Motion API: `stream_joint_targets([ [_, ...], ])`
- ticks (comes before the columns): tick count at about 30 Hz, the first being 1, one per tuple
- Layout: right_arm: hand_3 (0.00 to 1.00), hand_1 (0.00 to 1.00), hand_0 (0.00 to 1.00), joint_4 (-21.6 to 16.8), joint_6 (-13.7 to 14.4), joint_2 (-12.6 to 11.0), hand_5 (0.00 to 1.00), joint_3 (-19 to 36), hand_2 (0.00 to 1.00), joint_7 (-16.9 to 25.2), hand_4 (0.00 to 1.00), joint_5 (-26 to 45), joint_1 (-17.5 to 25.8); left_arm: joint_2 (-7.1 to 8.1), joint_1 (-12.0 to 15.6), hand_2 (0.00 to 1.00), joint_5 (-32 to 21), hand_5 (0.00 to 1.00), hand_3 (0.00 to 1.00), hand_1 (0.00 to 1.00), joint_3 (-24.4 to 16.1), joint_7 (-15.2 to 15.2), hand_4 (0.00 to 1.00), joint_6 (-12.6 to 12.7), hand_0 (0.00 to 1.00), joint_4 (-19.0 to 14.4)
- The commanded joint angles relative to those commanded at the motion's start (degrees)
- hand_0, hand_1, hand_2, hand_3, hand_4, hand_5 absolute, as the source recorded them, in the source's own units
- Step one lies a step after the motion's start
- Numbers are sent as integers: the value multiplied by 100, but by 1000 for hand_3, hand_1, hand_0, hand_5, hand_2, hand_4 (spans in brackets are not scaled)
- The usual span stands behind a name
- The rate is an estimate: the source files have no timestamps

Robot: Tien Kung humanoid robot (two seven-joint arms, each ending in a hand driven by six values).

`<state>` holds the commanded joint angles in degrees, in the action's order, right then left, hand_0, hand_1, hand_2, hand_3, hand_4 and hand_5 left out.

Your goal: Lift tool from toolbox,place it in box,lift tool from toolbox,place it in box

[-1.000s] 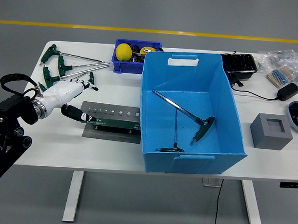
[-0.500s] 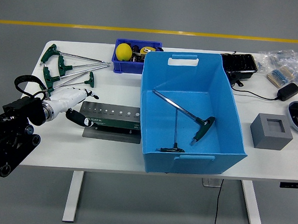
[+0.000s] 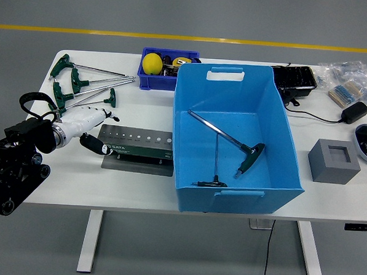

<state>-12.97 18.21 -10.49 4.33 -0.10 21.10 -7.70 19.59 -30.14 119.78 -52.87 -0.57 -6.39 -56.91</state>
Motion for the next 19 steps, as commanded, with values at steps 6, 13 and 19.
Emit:
stream_joint_targets([
  [6,553,671,693,-1,6,3,688,20,725,-8,785,-29,12,10,-16,929,11,443,826,914,46,10,998,-7,943,20],
  [13,553,670,694,-2,12,11,688,42,725,-16,785,-56,34,16,19,930,-86,446,830,913,-10,-21,998,60,942,24],
  [19,553,670,694,-4,14,19,688,62,725,-29,785,-96,54,35,34,930,-69,446,830,913,18,-24,998,40,942,29],
])
